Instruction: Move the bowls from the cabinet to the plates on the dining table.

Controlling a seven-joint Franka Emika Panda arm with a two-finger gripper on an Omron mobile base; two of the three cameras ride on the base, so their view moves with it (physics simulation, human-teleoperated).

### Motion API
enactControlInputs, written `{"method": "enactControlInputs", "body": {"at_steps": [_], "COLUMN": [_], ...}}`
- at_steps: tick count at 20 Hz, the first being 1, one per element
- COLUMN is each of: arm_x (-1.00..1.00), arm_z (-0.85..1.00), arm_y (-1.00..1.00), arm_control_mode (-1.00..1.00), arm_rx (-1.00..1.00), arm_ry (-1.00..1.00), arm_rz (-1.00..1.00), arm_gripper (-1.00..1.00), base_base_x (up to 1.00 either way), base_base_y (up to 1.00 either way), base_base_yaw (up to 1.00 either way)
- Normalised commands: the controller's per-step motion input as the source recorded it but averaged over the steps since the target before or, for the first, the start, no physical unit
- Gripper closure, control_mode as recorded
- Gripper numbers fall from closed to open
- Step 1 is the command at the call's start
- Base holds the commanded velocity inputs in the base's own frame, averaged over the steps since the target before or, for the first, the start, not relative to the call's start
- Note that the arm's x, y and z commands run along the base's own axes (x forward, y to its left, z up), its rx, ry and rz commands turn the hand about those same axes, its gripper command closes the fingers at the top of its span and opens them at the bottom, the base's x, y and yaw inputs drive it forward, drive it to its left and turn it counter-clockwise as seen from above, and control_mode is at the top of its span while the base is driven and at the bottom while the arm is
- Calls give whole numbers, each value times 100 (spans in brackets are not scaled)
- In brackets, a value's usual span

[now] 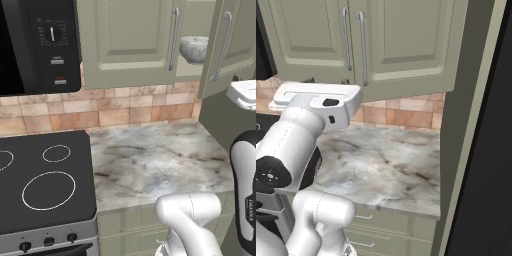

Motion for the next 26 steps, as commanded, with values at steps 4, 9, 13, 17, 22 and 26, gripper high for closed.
{"method": "enactControlInputs", "body": {"at_steps": [4, 9, 13, 17, 22, 26], "arm_x": [0, 0, 3, 11, 20, 22], "arm_z": [-18, -27, -27, -20, -18, -9], "arm_y": [25, 30, 25, 20, 14, 11], "arm_control_mode": [-100, -100, -100, -100, -100, -100], "arm_rx": [-19, -19, -14, -3, 0, 0], "arm_ry": [0, 2, 11, 19, 25, 27], "arm_rz": [-3, -10, -14, -14, -14, -13], "arm_gripper": [-100, -100, -100, -100, -100, -100], "base_base_x": [0, 0, 0, 0, 0, 0], "base_base_y": [0, 0, 0, 0, 0, 0], "base_base_yaw": [0, 0, 0, 0, 0, 0]}}
